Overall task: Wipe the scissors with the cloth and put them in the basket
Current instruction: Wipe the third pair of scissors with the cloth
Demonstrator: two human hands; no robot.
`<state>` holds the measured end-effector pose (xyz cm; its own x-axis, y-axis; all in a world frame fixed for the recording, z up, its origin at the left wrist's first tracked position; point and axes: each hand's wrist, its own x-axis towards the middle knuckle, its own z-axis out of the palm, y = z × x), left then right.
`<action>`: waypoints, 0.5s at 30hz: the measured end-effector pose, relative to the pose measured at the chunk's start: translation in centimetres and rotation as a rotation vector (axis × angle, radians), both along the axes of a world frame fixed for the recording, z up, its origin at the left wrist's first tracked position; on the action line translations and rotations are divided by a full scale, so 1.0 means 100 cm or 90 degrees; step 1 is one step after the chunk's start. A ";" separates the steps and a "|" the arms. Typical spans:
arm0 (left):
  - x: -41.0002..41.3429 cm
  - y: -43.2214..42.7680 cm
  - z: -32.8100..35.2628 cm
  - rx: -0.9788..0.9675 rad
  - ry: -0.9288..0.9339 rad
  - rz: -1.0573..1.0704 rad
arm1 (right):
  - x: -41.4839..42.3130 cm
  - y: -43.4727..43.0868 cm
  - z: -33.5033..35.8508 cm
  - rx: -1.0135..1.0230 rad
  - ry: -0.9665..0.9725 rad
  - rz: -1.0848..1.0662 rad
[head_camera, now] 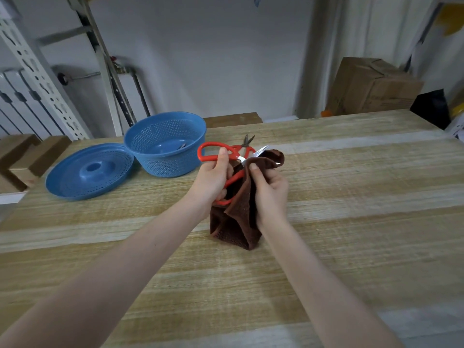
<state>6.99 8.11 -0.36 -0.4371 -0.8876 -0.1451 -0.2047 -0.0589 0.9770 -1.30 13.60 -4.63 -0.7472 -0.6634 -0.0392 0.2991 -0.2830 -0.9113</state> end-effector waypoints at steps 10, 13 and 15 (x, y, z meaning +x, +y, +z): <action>0.003 -0.004 0.001 -0.105 -0.060 -0.129 | -0.001 -0.001 0.005 0.012 -0.033 -0.030; 0.005 -0.005 -0.001 -0.085 -0.049 -0.113 | -0.003 0.002 0.000 0.011 0.016 -0.017; 0.005 -0.004 -0.002 -0.071 -0.069 -0.110 | -0.003 0.004 -0.003 0.021 0.053 -0.012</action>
